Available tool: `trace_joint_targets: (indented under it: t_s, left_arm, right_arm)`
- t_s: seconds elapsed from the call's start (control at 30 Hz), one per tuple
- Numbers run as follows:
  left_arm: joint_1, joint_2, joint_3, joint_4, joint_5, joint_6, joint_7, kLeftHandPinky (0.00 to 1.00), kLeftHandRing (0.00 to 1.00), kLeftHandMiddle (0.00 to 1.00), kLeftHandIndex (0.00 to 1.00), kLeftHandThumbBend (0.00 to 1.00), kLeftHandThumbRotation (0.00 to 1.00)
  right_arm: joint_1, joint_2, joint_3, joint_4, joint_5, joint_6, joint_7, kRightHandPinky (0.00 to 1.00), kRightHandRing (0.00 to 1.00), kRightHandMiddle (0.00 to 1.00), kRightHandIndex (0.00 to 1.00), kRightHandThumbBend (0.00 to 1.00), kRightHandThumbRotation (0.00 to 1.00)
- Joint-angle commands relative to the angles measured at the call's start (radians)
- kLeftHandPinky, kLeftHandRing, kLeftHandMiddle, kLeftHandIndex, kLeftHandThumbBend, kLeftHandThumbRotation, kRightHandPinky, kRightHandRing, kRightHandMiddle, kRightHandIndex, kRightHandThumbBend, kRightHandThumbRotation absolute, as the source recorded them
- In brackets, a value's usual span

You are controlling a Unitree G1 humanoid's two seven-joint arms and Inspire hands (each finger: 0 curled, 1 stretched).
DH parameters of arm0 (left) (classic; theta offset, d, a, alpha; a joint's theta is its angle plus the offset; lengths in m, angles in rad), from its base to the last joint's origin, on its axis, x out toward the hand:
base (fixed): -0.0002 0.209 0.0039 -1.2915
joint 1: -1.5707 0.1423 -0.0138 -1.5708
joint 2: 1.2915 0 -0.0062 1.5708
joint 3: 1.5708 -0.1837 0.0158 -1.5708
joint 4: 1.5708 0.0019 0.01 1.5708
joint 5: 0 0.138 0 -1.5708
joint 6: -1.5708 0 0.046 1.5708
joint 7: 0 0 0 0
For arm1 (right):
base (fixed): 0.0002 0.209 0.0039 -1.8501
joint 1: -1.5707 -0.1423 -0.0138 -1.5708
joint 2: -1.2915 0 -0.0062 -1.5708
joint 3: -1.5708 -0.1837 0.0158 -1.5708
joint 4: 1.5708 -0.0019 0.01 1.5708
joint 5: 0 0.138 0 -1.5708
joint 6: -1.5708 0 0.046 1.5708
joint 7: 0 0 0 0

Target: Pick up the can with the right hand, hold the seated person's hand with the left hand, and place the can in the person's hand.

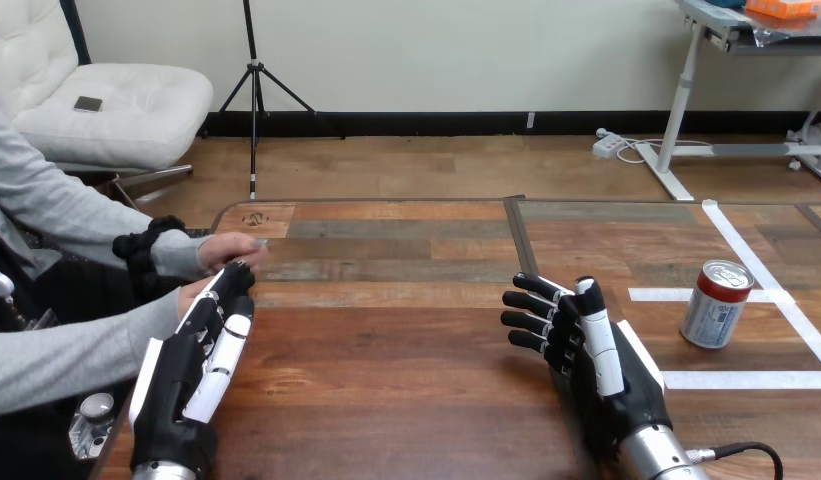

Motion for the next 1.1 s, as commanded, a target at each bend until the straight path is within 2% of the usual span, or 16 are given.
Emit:
trace_joint_targets:
  t_s: [0.0,0.47,0.67,0.87,1.07]
  left_arm:
    - [-0.051,0.005,0.003,-0.03,-0.005,-0.007,-0.011,1.0,0.94,0.9,0.88,0.31,0.69]
    - [-0.058,0.002,0.001,-0.025,0.003,-0.002,0.0,1.0,0.94,0.9,0.89,0.33,0.69]
    - [-0.059,0.006,-0.002,-0.024,0.006,-0.001,-0.005,1.0,0.95,0.91,0.89,0.31,0.7]
    - [-0.063,0.006,-0.002,-0.016,0.007,-0.004,-0.005,1.0,0.95,0.91,0.89,0.3,0.7]
    - [-0.064,0.005,-0.003,-0.011,0.013,-0.011,-0.003,0.99,0.95,0.91,0.89,0.28,0.7]
  right_arm:
    - [-0.081,0.007,-0.018,-0.041,0.021,-0.005,-0.001,0.77,0.78,0.8,0.81,0.87,1.0]
    - [-0.152,-0.009,-0.039,-0.034,0.035,0.017,-0.023,0.73,0.77,0.78,0.79,0.92,1.0]
    - [-0.195,-0.034,-0.054,-0.023,0.039,0.016,-0.012,0.72,0.77,0.78,0.78,0.93,1.0]
    - [-0.235,-0.059,-0.065,-0.023,0.033,0.029,-0.027,0.7,0.76,0.77,0.78,0.95,1.0]
    - [-0.277,-0.083,-0.076,-0.012,0.025,0.018,-0.051,0.69,0.75,0.77,0.77,0.95,1.0]
